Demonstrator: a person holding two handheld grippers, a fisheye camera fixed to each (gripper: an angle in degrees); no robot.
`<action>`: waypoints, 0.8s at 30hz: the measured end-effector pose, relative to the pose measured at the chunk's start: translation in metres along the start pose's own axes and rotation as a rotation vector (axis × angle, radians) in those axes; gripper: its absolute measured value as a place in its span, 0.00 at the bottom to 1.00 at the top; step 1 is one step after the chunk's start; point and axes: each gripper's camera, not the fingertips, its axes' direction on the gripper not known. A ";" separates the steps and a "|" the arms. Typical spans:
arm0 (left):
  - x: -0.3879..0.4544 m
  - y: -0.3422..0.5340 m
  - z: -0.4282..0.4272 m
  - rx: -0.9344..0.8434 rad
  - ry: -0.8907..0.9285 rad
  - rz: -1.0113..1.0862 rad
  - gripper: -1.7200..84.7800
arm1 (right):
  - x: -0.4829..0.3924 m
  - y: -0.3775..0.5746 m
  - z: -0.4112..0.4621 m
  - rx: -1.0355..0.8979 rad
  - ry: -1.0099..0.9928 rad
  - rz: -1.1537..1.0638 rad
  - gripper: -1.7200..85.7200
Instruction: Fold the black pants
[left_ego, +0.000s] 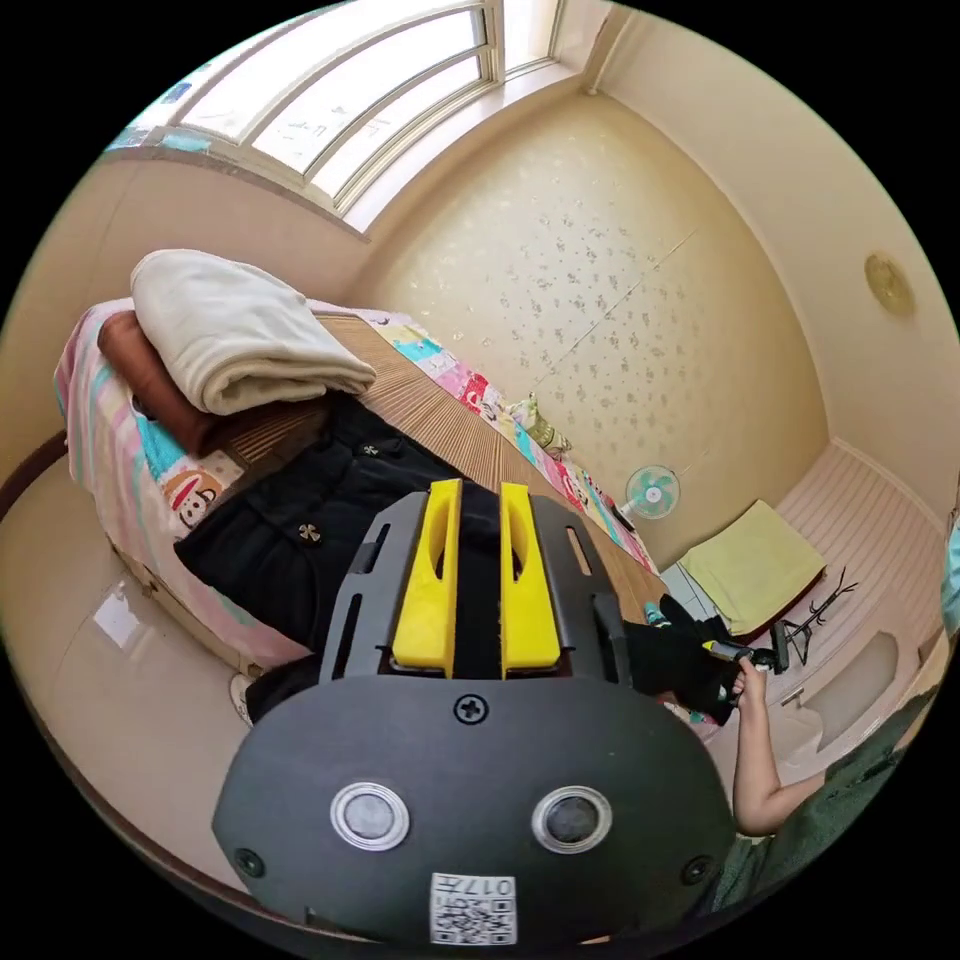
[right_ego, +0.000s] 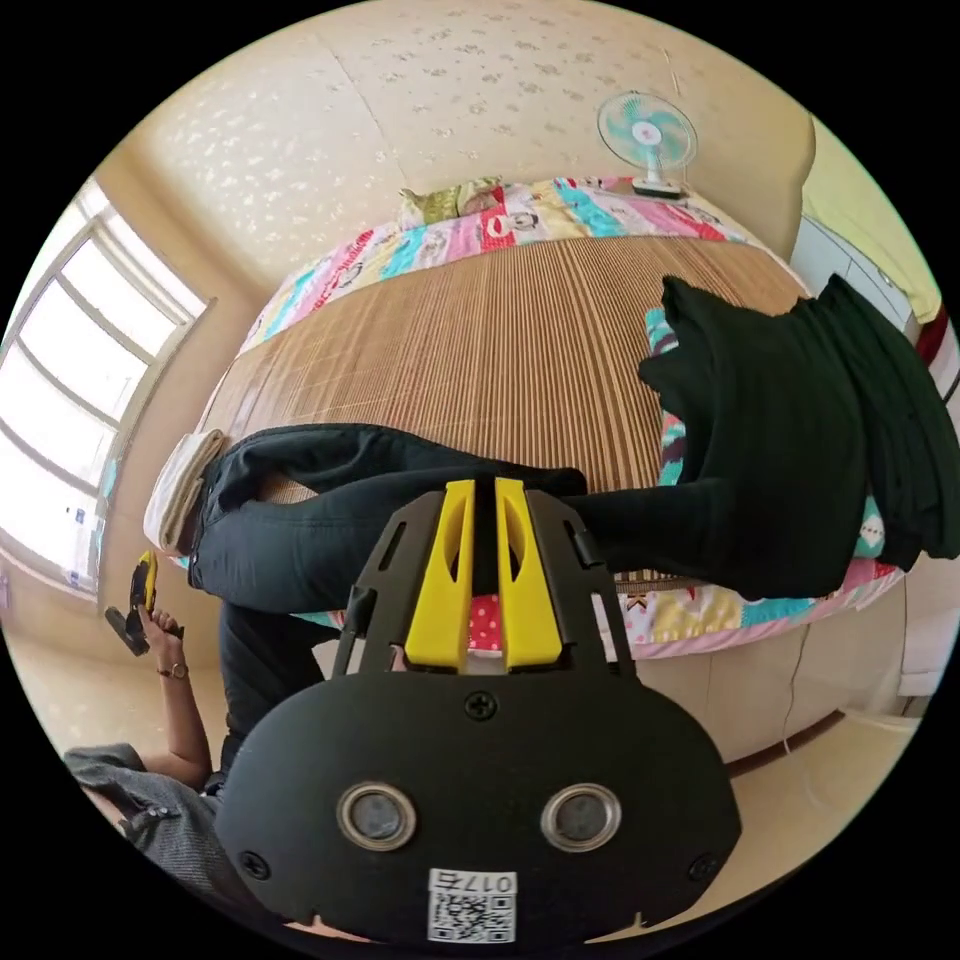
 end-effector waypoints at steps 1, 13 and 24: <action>0.007 0.003 0.023 -0.075 -0.013 0.012 0.10 | 0.003 0.000 0.009 -0.021 -0.006 0.010 0.08; 0.092 0.043 0.261 -0.562 -0.454 0.285 0.07 | -0.050 0.020 0.138 -0.150 0.103 -0.137 0.05; 0.125 -0.007 0.372 -0.499 -0.558 0.320 0.01 | -0.018 -0.068 0.155 -0.172 0.049 -0.234 0.02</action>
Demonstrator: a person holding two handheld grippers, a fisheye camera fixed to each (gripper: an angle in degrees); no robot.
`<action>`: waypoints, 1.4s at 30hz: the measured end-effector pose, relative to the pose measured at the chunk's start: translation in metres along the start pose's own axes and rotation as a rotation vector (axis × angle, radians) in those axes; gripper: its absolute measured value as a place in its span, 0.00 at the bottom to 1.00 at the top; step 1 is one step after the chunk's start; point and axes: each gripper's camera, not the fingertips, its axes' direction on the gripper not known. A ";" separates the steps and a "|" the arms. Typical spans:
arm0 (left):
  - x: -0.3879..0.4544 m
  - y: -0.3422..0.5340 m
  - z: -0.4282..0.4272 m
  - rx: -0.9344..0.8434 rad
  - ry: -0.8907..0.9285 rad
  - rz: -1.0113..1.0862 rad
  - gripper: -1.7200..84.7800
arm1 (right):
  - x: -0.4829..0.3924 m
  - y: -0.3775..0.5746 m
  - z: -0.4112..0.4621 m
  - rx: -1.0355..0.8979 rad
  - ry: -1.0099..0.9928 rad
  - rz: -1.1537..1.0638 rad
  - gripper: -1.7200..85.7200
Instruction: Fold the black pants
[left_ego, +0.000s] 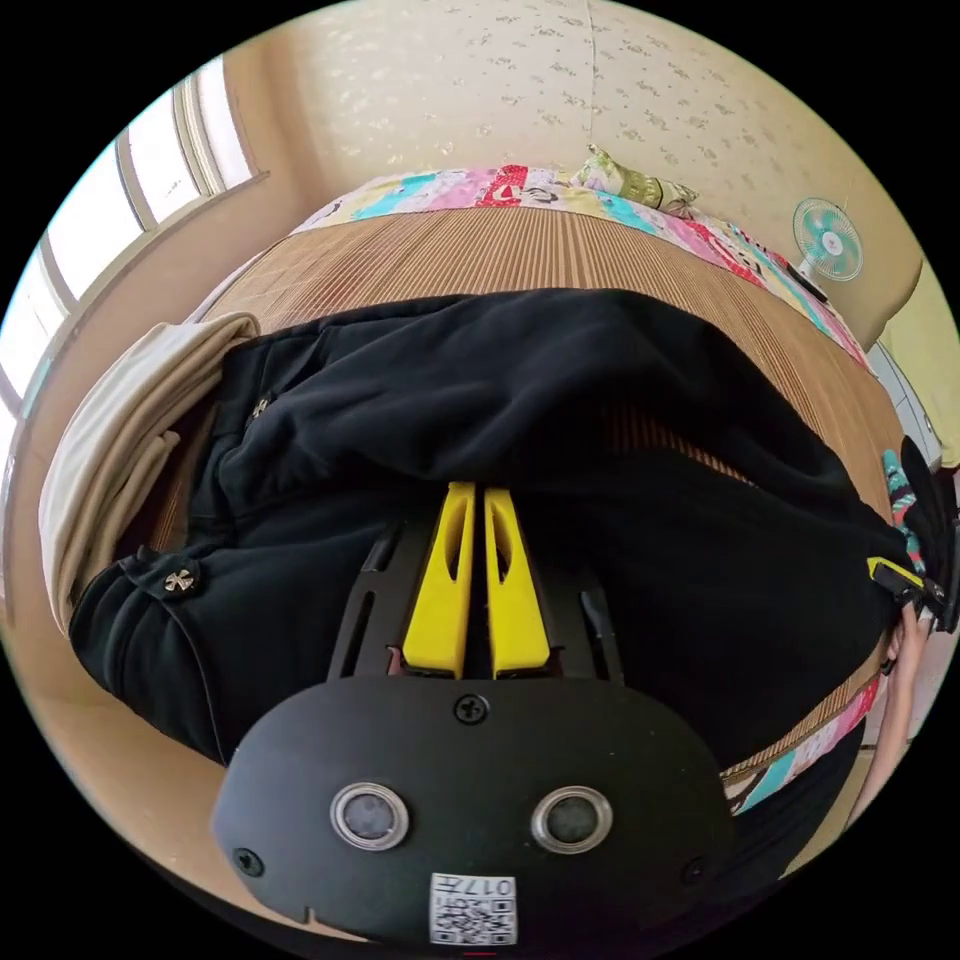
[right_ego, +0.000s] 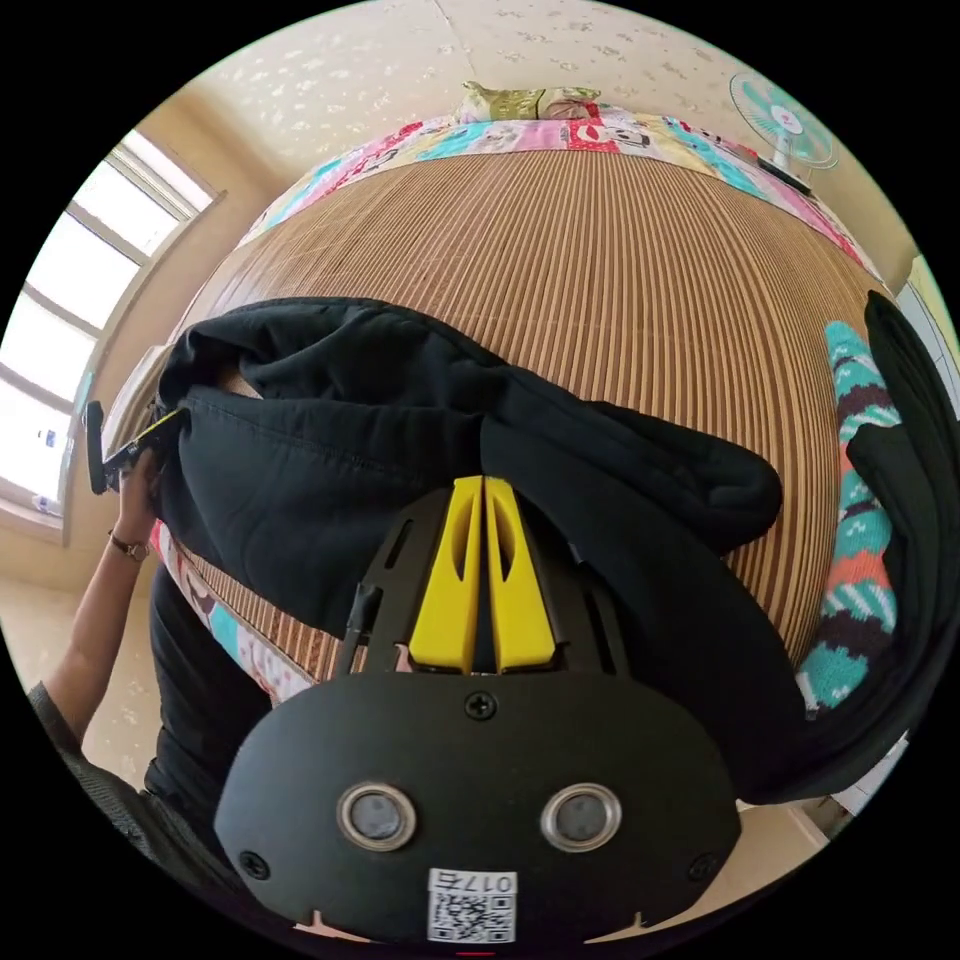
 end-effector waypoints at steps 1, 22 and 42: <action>-0.014 -0.011 0.003 -0.006 0.079 -0.041 0.01 | 0.001 -0.003 -0.001 0.007 0.014 0.007 0.02; -0.306 0.221 -0.161 0.140 0.694 -0.498 0.17 | 0.127 0.217 -0.166 0.243 -0.293 0.433 0.24; -0.355 0.236 -0.234 0.189 0.866 -0.504 0.16 | 0.129 0.198 -0.253 0.279 -0.077 0.333 0.19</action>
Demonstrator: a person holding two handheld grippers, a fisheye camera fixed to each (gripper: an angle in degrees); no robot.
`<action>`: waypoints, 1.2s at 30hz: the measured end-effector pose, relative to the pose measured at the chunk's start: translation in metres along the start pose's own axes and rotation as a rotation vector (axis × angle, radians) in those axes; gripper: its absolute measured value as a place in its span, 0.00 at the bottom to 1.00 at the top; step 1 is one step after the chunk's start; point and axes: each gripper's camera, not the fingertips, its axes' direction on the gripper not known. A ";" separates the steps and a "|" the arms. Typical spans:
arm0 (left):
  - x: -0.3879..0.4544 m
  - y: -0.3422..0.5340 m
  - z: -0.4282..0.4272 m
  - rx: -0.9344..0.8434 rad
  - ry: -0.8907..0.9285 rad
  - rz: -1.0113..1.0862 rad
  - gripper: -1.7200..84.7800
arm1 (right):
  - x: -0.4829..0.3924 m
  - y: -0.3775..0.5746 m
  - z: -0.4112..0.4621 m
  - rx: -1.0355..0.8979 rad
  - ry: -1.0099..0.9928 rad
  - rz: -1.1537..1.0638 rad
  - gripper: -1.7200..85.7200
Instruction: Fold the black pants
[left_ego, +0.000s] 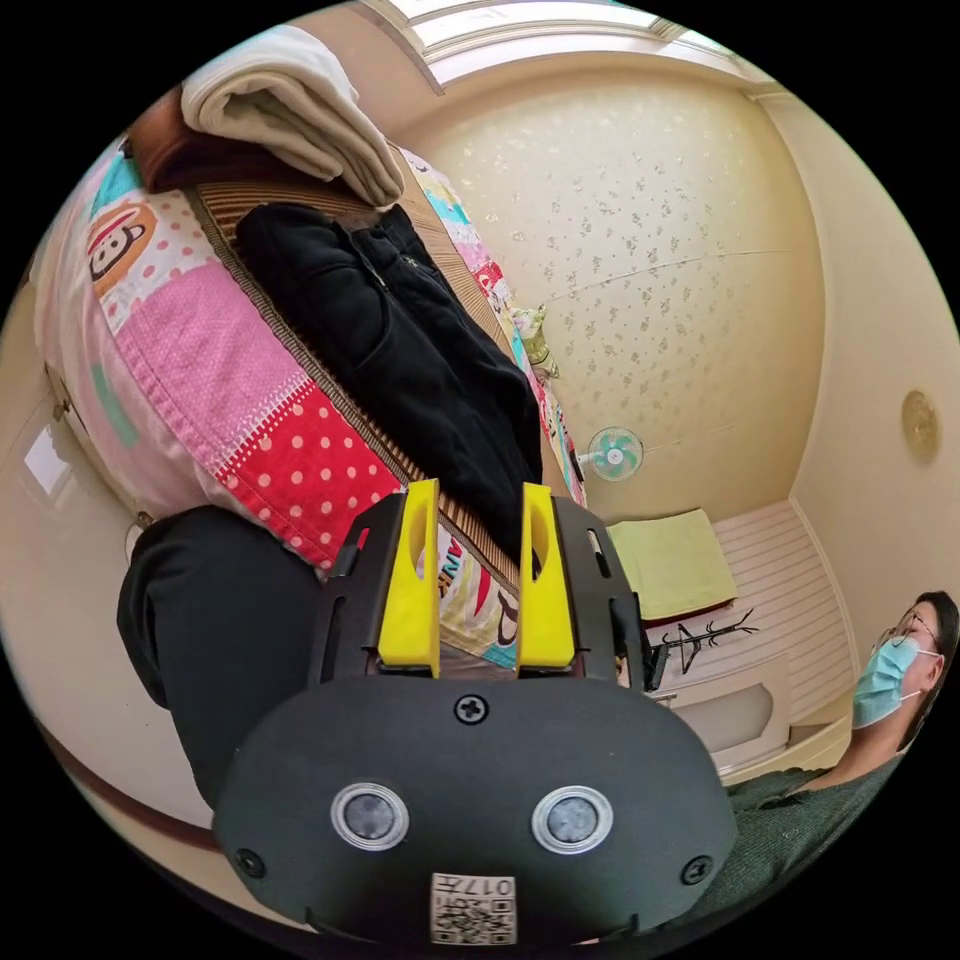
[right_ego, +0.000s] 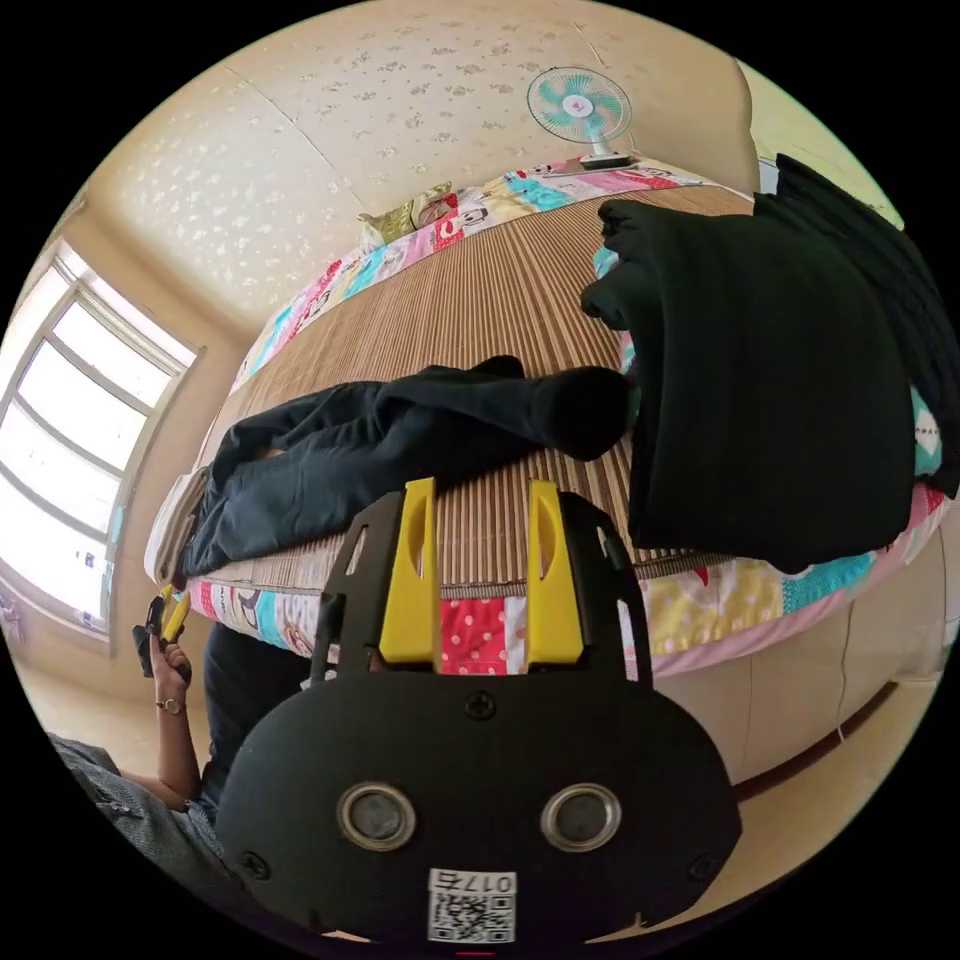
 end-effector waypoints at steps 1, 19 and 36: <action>0.002 -0.004 -0.004 0.000 -0.001 0.005 0.16 | -0.001 0.004 -0.001 0.014 0.024 0.004 0.20; 0.026 -0.014 -0.048 0.030 -0.073 0.057 0.16 | 0.011 -0.003 -0.183 0.570 -0.405 0.046 0.05; 0.030 -0.019 0.018 -0.123 -0.033 0.112 0.16 | -0.062 -0.042 -0.007 0.218 0.081 -0.144 0.13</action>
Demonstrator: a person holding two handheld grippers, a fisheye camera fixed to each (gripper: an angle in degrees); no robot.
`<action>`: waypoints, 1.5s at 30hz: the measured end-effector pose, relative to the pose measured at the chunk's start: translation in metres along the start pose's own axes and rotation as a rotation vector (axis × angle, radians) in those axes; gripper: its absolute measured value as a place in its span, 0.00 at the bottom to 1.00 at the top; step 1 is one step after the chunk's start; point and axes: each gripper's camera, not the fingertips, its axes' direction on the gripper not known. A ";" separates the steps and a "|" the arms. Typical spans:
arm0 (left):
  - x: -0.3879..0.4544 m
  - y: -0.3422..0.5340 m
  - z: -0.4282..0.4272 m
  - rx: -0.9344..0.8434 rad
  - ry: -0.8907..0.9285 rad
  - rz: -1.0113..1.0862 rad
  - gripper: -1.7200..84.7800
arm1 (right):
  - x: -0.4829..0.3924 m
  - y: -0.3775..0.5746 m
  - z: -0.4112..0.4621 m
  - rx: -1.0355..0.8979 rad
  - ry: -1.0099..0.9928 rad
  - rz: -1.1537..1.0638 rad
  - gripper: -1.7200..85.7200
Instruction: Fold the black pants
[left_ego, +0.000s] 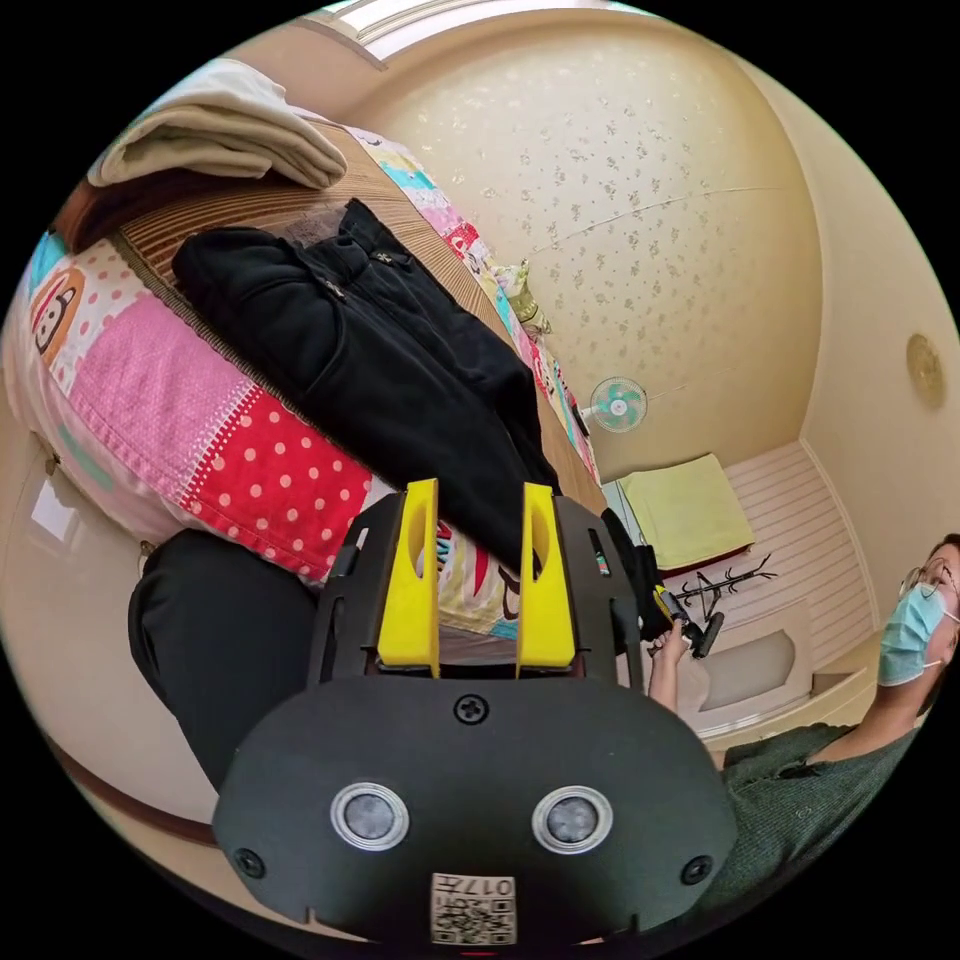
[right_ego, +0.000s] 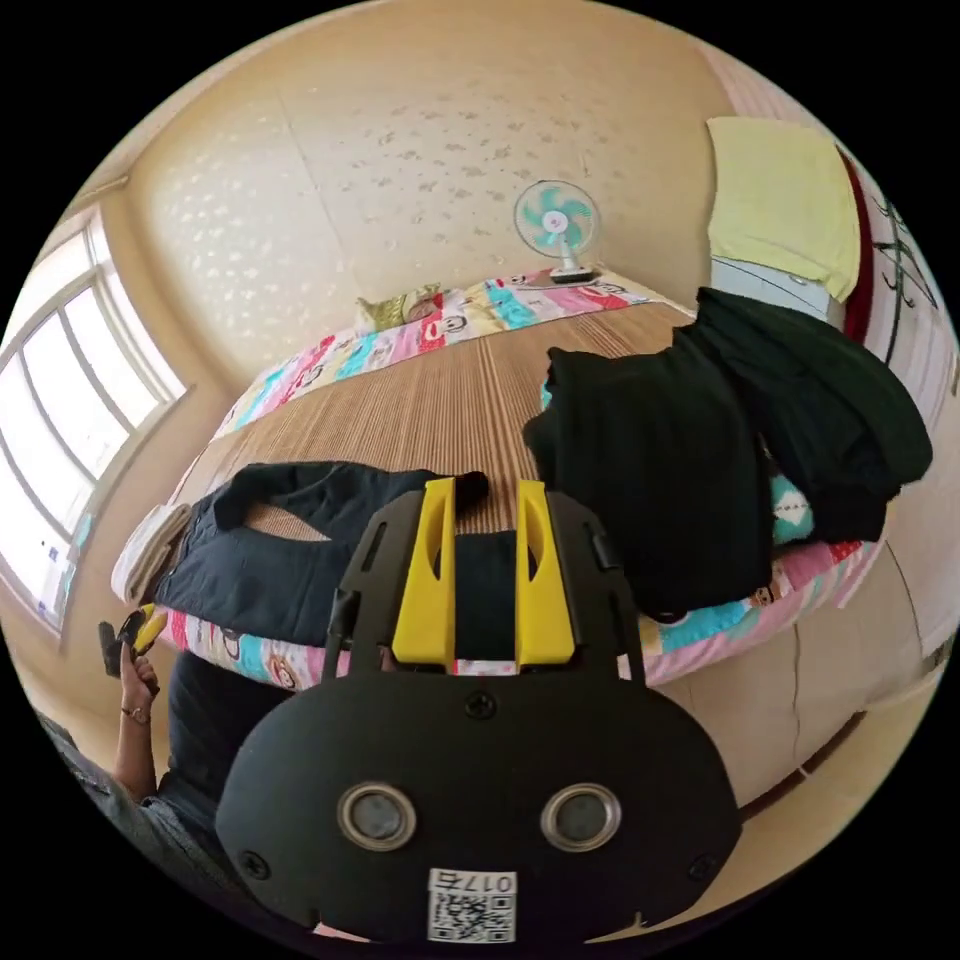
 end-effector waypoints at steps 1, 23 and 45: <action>-0.001 0.000 0.005 -0.003 0.002 0.001 0.16 | -0.011 -0.009 0.017 -0.051 -0.029 -0.051 0.13; -0.008 0.033 0.062 -0.047 0.100 0.026 0.15 | -0.278 0.074 0.089 0.230 0.394 -0.800 0.06; 0.005 0.051 0.243 -0.170 -0.354 0.248 0.02 | -0.233 0.221 0.122 -0.093 -0.306 -0.212 0.12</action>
